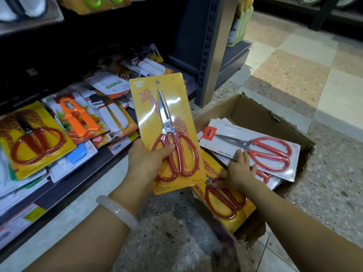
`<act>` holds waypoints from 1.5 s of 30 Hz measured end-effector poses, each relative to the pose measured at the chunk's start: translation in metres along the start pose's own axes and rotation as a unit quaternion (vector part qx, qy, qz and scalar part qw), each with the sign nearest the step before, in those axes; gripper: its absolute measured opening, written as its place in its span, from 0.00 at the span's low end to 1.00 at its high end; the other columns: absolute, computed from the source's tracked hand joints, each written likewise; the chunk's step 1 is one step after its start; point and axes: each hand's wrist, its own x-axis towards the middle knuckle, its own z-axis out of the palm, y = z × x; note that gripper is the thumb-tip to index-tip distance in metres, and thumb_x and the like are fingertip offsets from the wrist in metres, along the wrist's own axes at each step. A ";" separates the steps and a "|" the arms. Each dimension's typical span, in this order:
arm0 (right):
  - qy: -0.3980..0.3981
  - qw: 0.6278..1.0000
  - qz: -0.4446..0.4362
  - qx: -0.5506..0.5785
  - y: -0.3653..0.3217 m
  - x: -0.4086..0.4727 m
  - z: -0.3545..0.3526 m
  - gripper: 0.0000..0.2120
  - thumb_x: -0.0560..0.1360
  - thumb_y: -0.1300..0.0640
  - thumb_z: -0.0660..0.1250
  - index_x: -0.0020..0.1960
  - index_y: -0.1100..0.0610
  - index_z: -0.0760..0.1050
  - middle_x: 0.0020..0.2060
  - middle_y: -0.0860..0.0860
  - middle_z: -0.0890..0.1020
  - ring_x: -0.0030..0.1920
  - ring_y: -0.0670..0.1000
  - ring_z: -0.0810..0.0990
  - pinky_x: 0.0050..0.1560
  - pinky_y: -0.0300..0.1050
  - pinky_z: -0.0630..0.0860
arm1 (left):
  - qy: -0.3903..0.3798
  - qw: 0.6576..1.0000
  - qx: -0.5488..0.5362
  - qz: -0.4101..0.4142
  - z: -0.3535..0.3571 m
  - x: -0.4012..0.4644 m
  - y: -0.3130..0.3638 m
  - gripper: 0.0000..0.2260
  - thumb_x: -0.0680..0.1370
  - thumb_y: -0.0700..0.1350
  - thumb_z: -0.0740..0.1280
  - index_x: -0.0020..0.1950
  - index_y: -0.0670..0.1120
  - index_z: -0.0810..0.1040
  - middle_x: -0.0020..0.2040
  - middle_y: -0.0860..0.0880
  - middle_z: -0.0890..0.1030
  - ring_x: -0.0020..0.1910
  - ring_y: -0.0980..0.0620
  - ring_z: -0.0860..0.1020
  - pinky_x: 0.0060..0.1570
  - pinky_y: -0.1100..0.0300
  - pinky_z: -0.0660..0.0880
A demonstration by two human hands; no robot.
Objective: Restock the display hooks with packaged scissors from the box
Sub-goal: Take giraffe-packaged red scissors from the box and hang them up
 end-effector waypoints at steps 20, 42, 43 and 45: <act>0.181 0.789 -0.270 0.521 -0.082 -0.018 -0.171 0.14 0.64 0.50 0.74 0.48 0.48 0.76 0.45 0.50 0.83 0.43 0.49 0.83 0.45 0.50 0.78 | 0.076 0.984 -0.064 0.147 -0.025 0.015 0.113 0.15 0.68 0.39 0.76 0.50 0.49 0.76 0.45 0.49 0.85 0.44 0.49 0.84 0.46 0.49 0.82; 0.004 0.586 -0.543 0.601 -0.342 -0.129 -0.195 0.11 0.63 0.50 0.73 0.45 0.44 0.80 0.43 0.50 0.86 0.41 0.48 0.85 0.37 0.41 0.80 | 0.219 0.926 -0.098 0.290 -0.263 -0.065 0.192 0.18 0.60 0.39 0.77 0.47 0.47 0.78 0.38 0.49 0.86 0.35 0.52 0.84 0.39 0.54 0.77; 0.008 0.582 -0.553 0.596 -0.345 -0.135 -0.198 0.11 0.63 0.48 0.74 0.45 0.42 0.80 0.44 0.49 0.86 0.42 0.47 0.84 0.39 0.41 0.80 | 0.213 0.925 -0.103 0.297 -0.265 -0.067 0.194 0.19 0.59 0.40 0.77 0.47 0.47 0.78 0.38 0.49 0.86 0.35 0.52 0.84 0.38 0.54 0.77; 0.006 0.566 -0.577 0.589 -0.351 -0.145 -0.203 0.17 0.58 0.41 0.77 0.45 0.40 0.80 0.45 0.49 0.86 0.43 0.47 0.85 0.40 0.39 0.80 | 0.200 0.923 -0.107 0.310 -0.269 -0.071 0.196 0.21 0.56 0.43 0.76 0.48 0.48 0.78 0.39 0.49 0.86 0.36 0.52 0.84 0.38 0.55 0.77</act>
